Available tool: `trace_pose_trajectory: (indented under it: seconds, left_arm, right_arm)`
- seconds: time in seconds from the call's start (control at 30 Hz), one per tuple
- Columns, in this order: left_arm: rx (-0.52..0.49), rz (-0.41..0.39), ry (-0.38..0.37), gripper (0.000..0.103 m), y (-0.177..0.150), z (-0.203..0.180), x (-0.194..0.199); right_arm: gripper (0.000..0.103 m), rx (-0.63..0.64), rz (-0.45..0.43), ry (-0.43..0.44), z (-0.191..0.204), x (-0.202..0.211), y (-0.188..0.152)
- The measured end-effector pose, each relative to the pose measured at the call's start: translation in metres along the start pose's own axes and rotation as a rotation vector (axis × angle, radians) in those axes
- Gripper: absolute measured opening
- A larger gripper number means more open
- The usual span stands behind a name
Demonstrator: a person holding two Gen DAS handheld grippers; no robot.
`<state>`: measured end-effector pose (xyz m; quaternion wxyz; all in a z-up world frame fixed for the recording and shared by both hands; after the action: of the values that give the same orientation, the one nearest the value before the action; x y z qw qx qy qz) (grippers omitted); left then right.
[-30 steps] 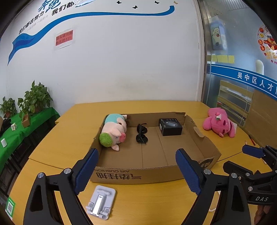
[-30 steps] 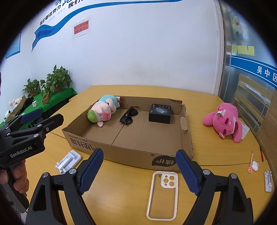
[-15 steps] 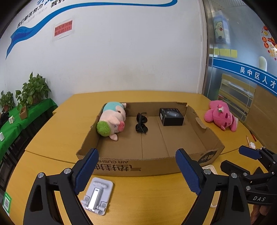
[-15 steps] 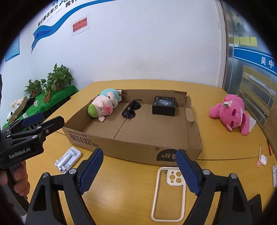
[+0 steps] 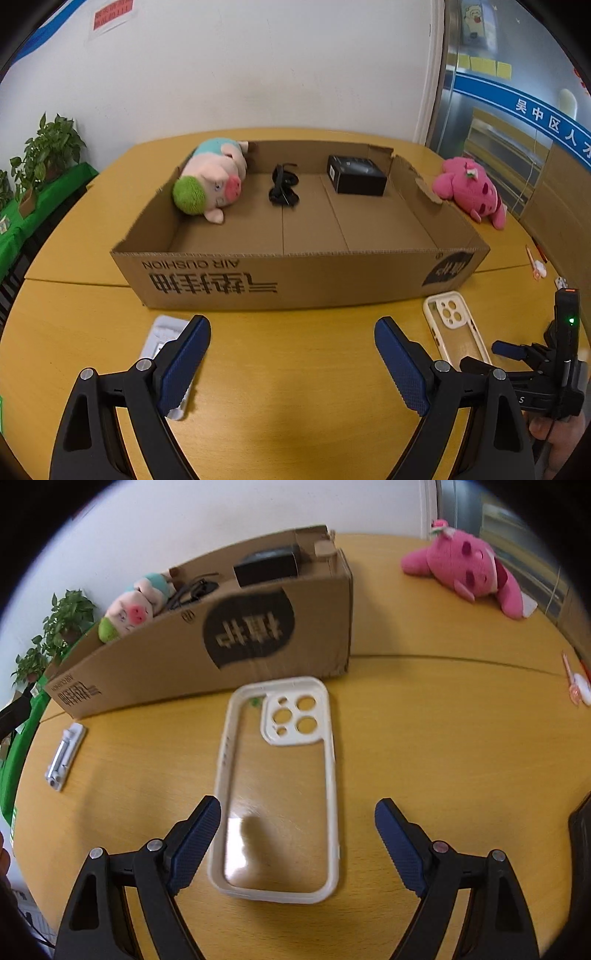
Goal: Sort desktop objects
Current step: 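Withdraw the right tool and move it over the white phone case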
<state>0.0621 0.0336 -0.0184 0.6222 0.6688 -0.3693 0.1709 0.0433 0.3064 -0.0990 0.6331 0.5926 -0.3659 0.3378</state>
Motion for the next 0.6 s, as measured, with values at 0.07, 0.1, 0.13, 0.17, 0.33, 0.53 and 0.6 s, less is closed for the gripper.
trace_pose_trajectory:
  seconds: [0.07,0.1,0.13,0.17,0.33,0.53,0.6]
  left_arm:
    - [-0.002,0.013,-0.004,0.093,-0.003,-0.001,-0.005]
    - [0.000,0.019,-0.008,0.093,-0.003,0.000,-0.007]
    - [0.004,0.030,-0.014,0.093,-0.005,0.000,-0.010]
    - [0.006,0.037,-0.018,0.093,-0.005,0.001,-0.011]
    - [0.014,0.056,-0.026,0.093,-0.009,0.003,-0.018]
    - [0.046,0.075,-0.041,0.093,-0.015,0.011,-0.025]
    - [0.051,0.087,-0.051,0.093,-0.018,0.013,-0.027]
  right_arm:
    - [0.086,0.013,-0.008,0.016,0.004,0.001,-0.001]
    - [0.086,0.016,-0.006,0.034,0.008,0.002,-0.001]
    - [0.086,0.023,-0.002,0.052,0.013,0.002,-0.001]
    - [0.086,0.031,-0.003,0.059,0.016,0.002,0.000]
    - [0.087,0.104,-0.001,0.099,0.044,0.003,-0.005]
    - [0.087,0.174,0.008,0.183,0.085,0.006,-0.011]
    - [0.087,0.199,0.008,0.207,0.095,0.007,-0.013]
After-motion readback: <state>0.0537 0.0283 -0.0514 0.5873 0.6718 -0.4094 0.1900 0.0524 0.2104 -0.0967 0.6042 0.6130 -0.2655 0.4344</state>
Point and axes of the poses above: each gripper's, at about its wrist camera, not at the fingertips, and x roughly against the way its jaws point, z to its left, y to its top, the point moved 7 cm from there along -x, roughly the way its jaws point, and after that the axes turned 9 degrees about -y, right-handed, at the moved point
